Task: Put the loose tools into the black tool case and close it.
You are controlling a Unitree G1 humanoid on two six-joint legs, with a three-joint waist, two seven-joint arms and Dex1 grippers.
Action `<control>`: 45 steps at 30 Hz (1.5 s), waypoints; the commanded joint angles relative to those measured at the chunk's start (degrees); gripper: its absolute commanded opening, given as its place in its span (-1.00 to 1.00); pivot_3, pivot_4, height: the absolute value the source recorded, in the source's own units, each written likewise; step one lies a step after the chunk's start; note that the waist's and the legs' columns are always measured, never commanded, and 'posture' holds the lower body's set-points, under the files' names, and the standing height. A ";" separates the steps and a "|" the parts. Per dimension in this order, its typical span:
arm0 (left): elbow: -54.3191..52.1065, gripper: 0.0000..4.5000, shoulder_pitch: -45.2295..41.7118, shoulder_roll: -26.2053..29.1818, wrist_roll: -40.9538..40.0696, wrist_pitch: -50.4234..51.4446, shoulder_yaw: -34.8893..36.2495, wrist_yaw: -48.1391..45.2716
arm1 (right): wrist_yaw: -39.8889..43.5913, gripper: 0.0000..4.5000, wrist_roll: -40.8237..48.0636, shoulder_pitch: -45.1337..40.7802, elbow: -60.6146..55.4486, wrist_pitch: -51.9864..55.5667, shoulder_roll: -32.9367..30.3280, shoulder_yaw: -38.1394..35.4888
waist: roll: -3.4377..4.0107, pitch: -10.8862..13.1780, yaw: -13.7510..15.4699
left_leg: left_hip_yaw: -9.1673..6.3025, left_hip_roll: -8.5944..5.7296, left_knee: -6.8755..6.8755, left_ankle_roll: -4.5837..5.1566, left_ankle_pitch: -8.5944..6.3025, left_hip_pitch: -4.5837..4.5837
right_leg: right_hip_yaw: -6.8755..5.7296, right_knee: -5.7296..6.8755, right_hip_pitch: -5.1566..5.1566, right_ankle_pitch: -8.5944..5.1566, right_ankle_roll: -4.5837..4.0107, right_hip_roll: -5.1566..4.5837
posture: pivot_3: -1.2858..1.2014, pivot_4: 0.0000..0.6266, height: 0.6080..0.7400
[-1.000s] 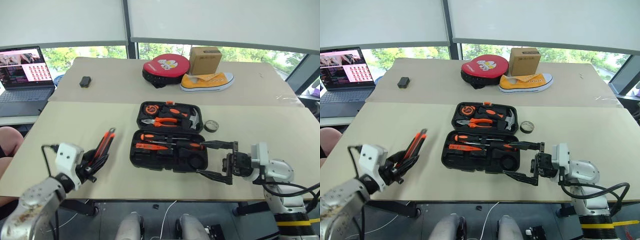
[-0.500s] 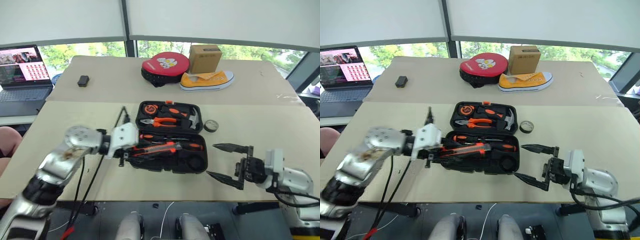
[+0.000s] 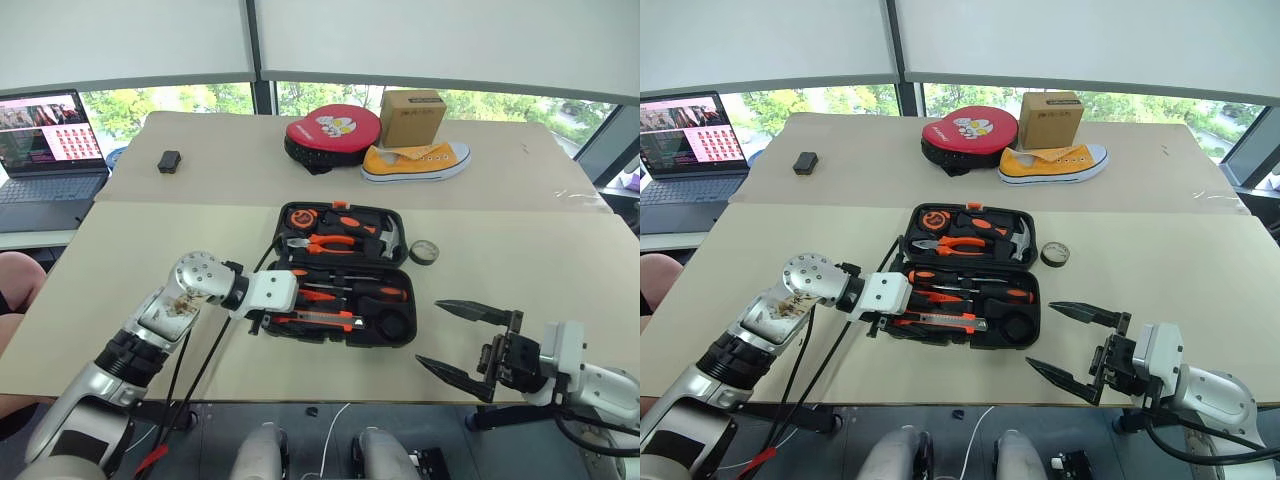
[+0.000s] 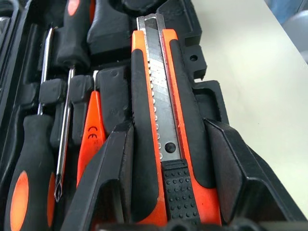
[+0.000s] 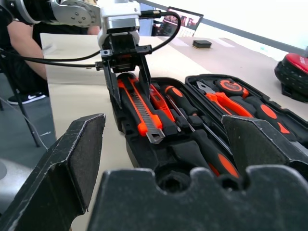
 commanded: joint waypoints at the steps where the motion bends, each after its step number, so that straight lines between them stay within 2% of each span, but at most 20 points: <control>1: 0.43 -0.24 0.39 -0.98 1.52 -0.33 -0.86 0.35 | -0.94 1.00 1.30 0.90 -3.09 0.14 -0.77 -2.05 | 0.00 0.00 -0.02 | 0.00 0.00 0.01 0.00 0.00 0.00 | 0.00 0.00 0.01 0.00 0.00 0.00 | 0.03 -0.52 1.00; 6: 1.86 -0.24 0.10 -2.65 2.96 -0.09 -1.43 0.94 | -1.64 1.00 1.54 0.63 -3.65 1.14 -1.23 -1.20 | 0.00 0.00 0.01 | -0.03 0.00 0.03 0.00 0.00 0.06 | 0.00 0.01 0.08 0.00 0.00 0.00 | 0.03 -0.52 1.00; 9: 1.72 -0.24 0.47 -1.87 3.62 1.36 -1.62 0.21 | -1.79 1.00 1.71 0.47 -3.92 1.67 -1.64 -0.97 | -0.01 -0.01 0.02 | -0.05 -0.01 0.04 0.00 0.00 0.08 | -0.02 -0.01 0.14 0.00 0.01 0.00 | 0.03 -0.52 1.00; 11: 0.68 0.21 1.34 -1.12 3.01 4.26 -1.06 0.19 | -1.81 1.00 1.87 0.34 -3.85 2.01 -1.81 -1.11 | 0.00 -0.01 -0.03 | -0.06 0.00 0.03 0.00 0.00 0.11 | -0.02 -0.01 0.16 0.00 0.01 0.00 | 0.03 -0.52 1.00; 12: 0.60 0.26 1.51 -0.96 3.16 3.69 -0.78 0.46 | -1.75 1.00 1.84 0.08 -3.56 2.12 -1.87 -1.07 | -0.01 -0.02 -0.06 | -0.06 0.00 0.03 0.00 0.00 0.13 | -0.02 0.00 0.17 0.00 0.01 0.00 | 0.03 -0.52 1.00; 16: 0.66 0.92 1.88 -1.53 2.84 -0.57 1.00 2.14 | -1.69 1.00 1.67 -1.04 -2.73 2.51 -2.06 -0.59 | 0.01 -0.02 -0.39 | -0.09 0.03 0.03 0.01 -0.01 0.15 | -0.01 0.01 0.16 -0.01 0.01 0.04 | 0.03 -0.52 1.00; 17: 0.18 0.99 2.05 -2.12 1.11 -0.55 2.20 2.16 | -1.70 1.00 1.61 -1.54 -2.42 2.65 -2.12 -0.40 | 0.01 -0.02 -0.43 | -0.10 0.04 0.03 0.02 -0.01 0.14 | -0.01 0.01 0.15 -0.01 0.00 0.05 | 0.03 -0.52 1.00; 20: -4.22 0.99 3.10 -4.20 -6.95 4.53 6.99 2.50 | -1.44 1.00 1.59 -2.60 -1.59 2.86 -2.23 -0.23 | 0.01 -0.02 -0.43 | -0.10 0.04 0.03 0.02 -0.01 0.12 | -0.01 0.01 0.14 -0.01 0.01 0.03 | 0.03 -0.52 1.00; 23: -6.25 0.99 4.45 -4.04 -9.44 5.72 9.09 2.41 | -1.14 1.00 1.54 -3.15 -0.83 2.84 -2.28 -0.19 | -0.02 -0.01 -0.10 | -0.11 0.03 0.05 0.02 -0.01 0.03 | -0.03 0.02 0.09 -0.01 0.02 0.00 | 0.03 -0.52 1.00; 26: -5.99 0.64 5.85 -3.88 -9.51 4.63 9.43 2.60 | -1.23 1.00 1.36 -3.40 -0.53 2.80 -2.15 0.13 | -0.01 -0.01 -0.03 | -0.12 0.01 0.11 0.01 -0.01 0.06 | -0.05 0.04 0.14 -0.01 0.02 -0.01 | 0.03 -0.52 1.00; 34: -3.50 -0.72 8.52 -7.96 -4.87 4.26 6.20 7.56 | -2.25 1.00 0.69 -3.86 -0.39 2.58 -1.38 1.63 | -0.02 -0.01 -0.03 | -0.13 0.00 0.12 0.01 -0.01 0.06 | -0.04 0.04 0.15 -0.01 0.02 -0.01 | 0.03 -0.52 1.00; 36: -2.61 -0.98 8.70 -8.04 -2.84 2.79 4.71 7.91 | -2.44 1.00 0.63 -3.92 -0.31 2.39 -1.28 1.77 | -0.01 -0.01 -0.06 | -0.13 0.00 0.12 0.02 -0.01 0.07 | -0.04 0.04 0.15 -0.01 0.02 0.00 | 0.03 -0.52 1.00; 45: -1.02 -0.98 8.31 -7.12 1.33 5.54 0.68 8.02 | -2.66 1.00 0.14 -2.28 -0.11 1.03 -0.41 1.29 | 0.05 -0.10 0.30 | -0.14 -0.01 0.12 0.02 -0.01 0.16 | -0.04 0.02 0.29 -0.01 0.02 -0.02 | 0.03 -0.52 1.00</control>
